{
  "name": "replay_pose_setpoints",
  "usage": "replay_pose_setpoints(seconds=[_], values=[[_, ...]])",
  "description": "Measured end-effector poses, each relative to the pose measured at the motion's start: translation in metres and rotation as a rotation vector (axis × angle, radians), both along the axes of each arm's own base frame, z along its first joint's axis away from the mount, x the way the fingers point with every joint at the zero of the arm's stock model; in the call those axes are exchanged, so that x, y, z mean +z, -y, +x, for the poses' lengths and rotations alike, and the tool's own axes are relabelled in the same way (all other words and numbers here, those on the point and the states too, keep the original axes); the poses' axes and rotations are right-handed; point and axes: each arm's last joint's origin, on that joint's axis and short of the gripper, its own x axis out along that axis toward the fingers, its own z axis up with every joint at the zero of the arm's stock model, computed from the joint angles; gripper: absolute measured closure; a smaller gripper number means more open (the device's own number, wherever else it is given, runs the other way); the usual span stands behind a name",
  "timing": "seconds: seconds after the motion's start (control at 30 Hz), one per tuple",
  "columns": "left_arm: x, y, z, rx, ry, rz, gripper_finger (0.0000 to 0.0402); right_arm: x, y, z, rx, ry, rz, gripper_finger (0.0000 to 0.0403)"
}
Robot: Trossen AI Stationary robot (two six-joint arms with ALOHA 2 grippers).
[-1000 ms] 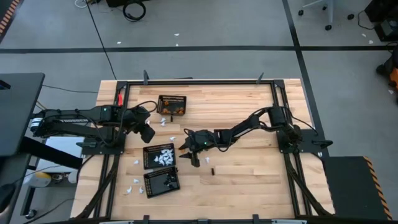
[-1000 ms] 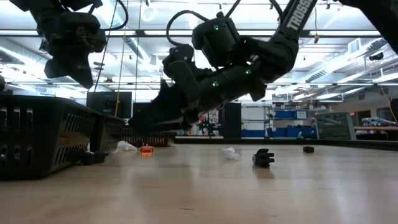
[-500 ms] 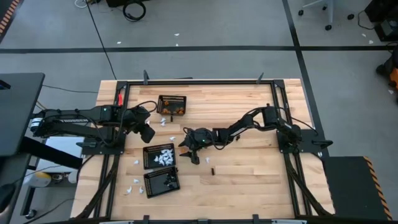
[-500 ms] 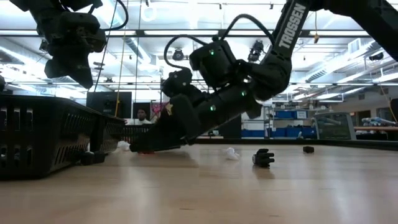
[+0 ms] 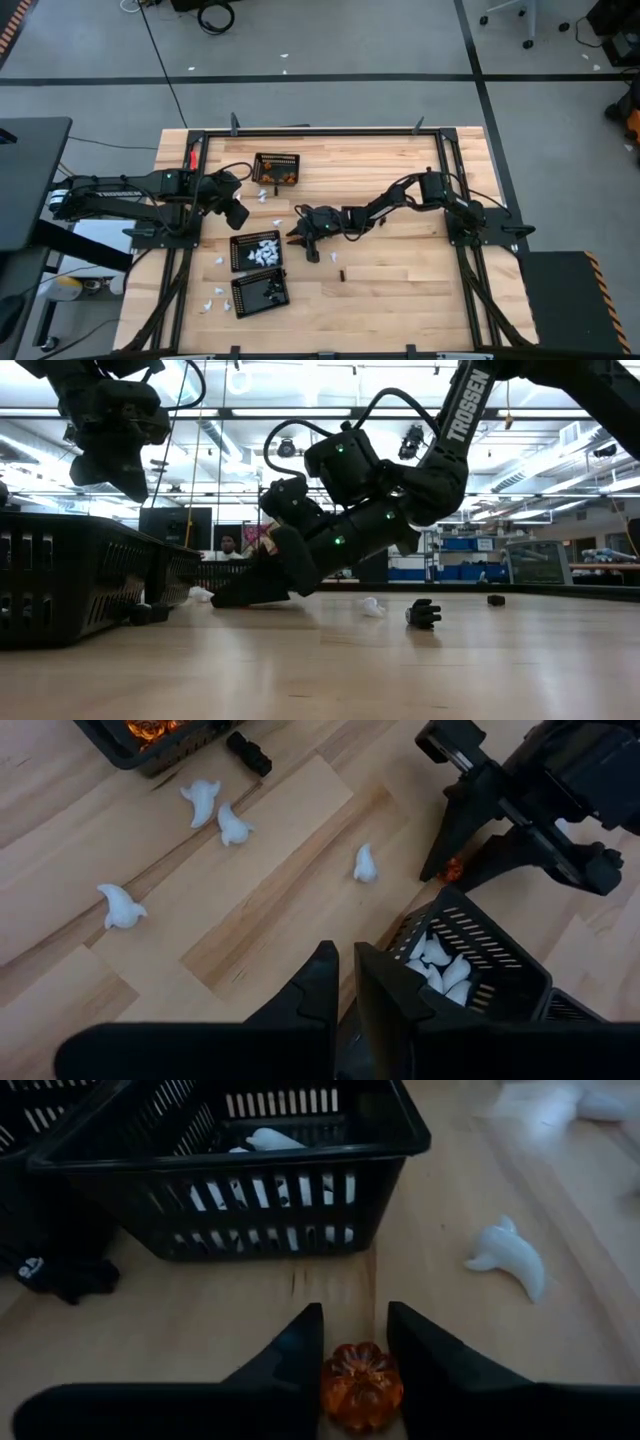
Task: Sort Halloween decoration
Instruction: Put the orange pumpkin toy into the top black bin
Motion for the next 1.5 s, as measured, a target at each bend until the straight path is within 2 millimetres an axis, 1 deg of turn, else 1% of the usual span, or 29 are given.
replay_pose_setpoints(seconds=[0.3, 0.47, 0.7, 0.9, 1.0, 1.23, 1.5], values=[[0.0, 0.0, 0.0, 0.0, -0.003, 0.0, 0.0358, 0.0, 0.002, 0.0, 0.003, -0.004, 0.004, 0.0305], [0.0, 0.0, 0.0, 0.001, -0.003, -0.001, 0.0358, 0.003, 0.004, 0.0, 0.0, -0.002, 0.003, 0.0298], [0.0, 0.0, 0.0, 0.001, -0.006, -0.001, 0.0358, 0.015, 0.013, -0.003, -0.006, -0.027, -0.021, 0.03], [0.0, 0.0, -0.001, 0.001, -0.006, -0.001, 0.0358, 0.02, 0.023, -0.003, -0.017, -0.034, -0.029, 0.0299], [0.0, 0.0, -0.001, 0.001, -0.007, -0.001, 0.0358, 0.022, 0.022, -0.003, -0.01, -0.027, -0.041, 0.0299], [-0.001, 0.0, -0.001, 0.001, -0.011, -0.001, 0.0358, 0.037, 0.023, -0.003, -0.006, 0.001, -0.072, 0.0299], [-0.001, 0.0, -0.001, 0.001, -0.011, -0.002, 0.0358, 0.042, 0.031, -0.001, -0.023, 0.012, -0.076, 0.0298]])
